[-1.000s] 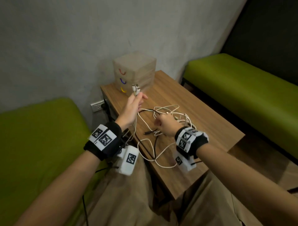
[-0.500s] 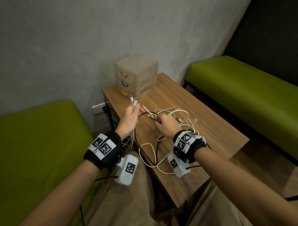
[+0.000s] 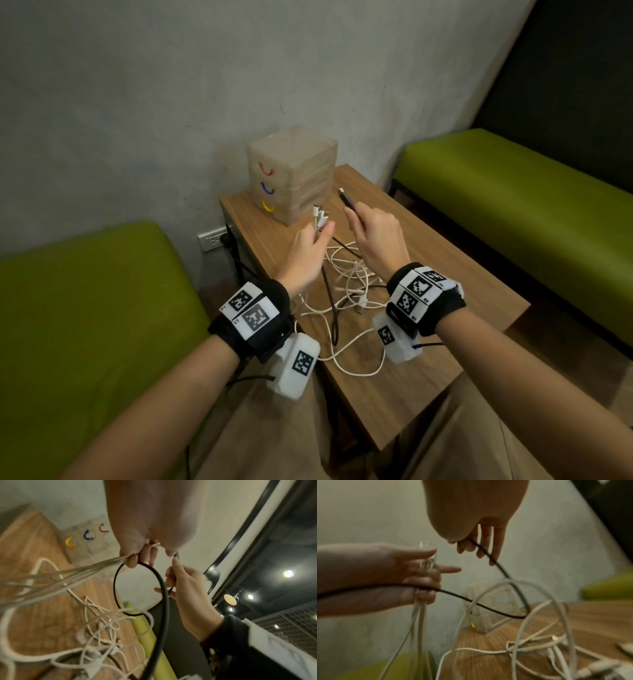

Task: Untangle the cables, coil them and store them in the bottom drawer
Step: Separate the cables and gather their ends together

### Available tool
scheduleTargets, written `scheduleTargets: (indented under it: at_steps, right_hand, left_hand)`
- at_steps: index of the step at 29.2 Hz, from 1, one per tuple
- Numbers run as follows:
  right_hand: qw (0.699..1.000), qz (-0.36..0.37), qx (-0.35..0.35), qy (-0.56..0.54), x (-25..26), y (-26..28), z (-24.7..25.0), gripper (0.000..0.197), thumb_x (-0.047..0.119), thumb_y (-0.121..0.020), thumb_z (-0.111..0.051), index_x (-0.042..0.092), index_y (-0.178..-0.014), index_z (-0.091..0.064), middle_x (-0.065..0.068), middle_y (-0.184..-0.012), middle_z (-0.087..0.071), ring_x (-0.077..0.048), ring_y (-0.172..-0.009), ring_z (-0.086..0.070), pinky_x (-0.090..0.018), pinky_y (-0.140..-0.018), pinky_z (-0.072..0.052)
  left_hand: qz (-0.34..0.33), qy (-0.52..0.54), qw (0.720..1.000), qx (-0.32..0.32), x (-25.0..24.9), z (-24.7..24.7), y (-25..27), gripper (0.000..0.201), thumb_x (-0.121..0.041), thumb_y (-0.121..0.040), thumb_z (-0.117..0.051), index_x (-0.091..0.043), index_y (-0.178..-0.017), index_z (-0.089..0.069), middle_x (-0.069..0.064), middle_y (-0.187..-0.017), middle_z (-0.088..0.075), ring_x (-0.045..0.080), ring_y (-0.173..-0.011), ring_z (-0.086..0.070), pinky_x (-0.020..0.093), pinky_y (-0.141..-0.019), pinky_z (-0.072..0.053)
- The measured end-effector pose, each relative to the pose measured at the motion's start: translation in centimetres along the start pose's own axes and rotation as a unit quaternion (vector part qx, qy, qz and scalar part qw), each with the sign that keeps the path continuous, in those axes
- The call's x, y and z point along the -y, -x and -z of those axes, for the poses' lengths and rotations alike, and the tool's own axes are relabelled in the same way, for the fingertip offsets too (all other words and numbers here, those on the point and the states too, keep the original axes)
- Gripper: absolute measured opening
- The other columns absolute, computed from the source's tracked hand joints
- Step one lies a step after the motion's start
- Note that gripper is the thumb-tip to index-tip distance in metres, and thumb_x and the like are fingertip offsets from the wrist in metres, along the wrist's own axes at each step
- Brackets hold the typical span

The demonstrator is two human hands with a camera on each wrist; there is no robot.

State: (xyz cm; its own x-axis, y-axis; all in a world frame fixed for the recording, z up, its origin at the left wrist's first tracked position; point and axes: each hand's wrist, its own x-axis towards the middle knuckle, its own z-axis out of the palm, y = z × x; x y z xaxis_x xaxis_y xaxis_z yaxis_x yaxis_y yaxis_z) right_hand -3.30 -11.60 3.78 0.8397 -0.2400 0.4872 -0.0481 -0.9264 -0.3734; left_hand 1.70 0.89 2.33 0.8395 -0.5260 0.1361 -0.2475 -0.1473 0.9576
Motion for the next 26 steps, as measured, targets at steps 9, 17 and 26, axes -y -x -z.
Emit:
scheduleTargets:
  at_steps: [9, 17, 26]
  right_hand:
    - [0.994, 0.049, 0.06, -0.079, 1.3, 0.8, -0.8, 0.027, 0.025, -0.1, -0.031, 0.011, -0.107, -0.054, 0.0, -0.086, -0.06, -0.014, -0.073, -0.055, -0.029, -0.066, -0.04]
    - [0.996, 0.019, 0.073, -0.035, -3.4, 2.1, 0.5, 0.033, 0.028, -0.098, -0.029, 0.015, -0.072, -0.044, 0.0, -0.064, -0.05, -0.017, -0.057, -0.046, -0.031, -0.059, -0.035]
    - [0.998, 0.013, 0.013, -0.052, -1.3, 1.1, 0.6, 0.027, 0.022, -0.099, -0.037, 0.009, -0.076, -0.045, -0.003, -0.065, -0.049, -0.021, -0.057, -0.046, -0.028, -0.057, -0.03]
  left_hand:
    - [-0.015, 0.107, 0.983, -0.151, -1.2, -0.6, -1.4, 0.031, -0.026, -0.095, -0.047, -0.023, -0.065, -0.056, -0.003, -0.065, -0.056, 0.009, -0.066, -0.055, 0.027, -0.069, -0.044]
    - [-0.06, 0.284, 0.924, -0.25, -2.3, 4.1, -4.2, 0.033, -0.018, -0.101, -0.027, -0.018, -0.071, -0.042, -0.004, -0.064, -0.05, -0.004, -0.042, -0.042, 0.012, -0.044, -0.03]
    - [-0.106, 0.149, 0.96, -0.214, -5.2, 6.0, -3.5, 0.028, -0.022, -0.1, -0.032, -0.022, -0.077, -0.047, -0.007, -0.061, -0.041, 0.0, -0.046, -0.04, 0.024, -0.053, -0.039]
